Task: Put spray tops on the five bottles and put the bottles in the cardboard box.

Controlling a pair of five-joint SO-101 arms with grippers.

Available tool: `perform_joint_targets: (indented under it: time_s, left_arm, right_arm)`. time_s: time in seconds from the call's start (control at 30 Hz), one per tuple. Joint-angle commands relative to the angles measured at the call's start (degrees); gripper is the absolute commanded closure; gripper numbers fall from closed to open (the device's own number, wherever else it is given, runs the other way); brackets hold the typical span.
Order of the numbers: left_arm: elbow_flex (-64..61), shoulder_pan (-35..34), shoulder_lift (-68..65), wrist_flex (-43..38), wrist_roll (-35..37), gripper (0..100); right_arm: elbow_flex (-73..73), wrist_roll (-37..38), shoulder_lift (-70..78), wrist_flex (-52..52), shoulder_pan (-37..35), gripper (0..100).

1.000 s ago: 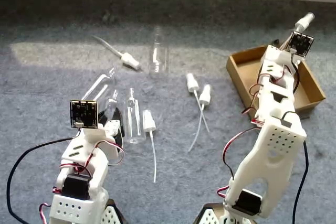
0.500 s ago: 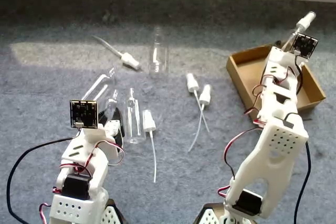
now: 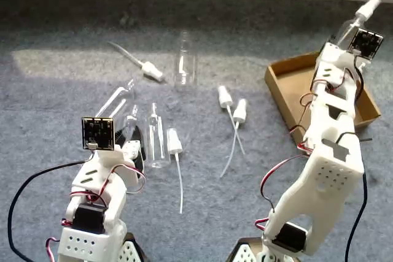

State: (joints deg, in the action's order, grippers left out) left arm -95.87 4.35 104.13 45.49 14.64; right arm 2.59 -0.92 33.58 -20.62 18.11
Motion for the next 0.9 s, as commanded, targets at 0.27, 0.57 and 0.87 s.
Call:
perform_joint_targets:
  time_s: [0.27,0.57,0.87]
  left_arm:
    - [-1.27,-0.31,0.22,-1.23,-0.88,99]
    - [-1.27,-0.31,0.22,-1.05,-5.45,99]
    - [-1.27,-0.31,0.22,-0.97,-10.46,99]
  right_arm:
    - [15.43,14.15,-22.11,-0.48,-1.01,93.5]
    - [26.15,15.82,-35.65,-0.04,-1.19,93.5]
    - [35.65,15.47,-46.46,-0.04,-2.51,93.5]
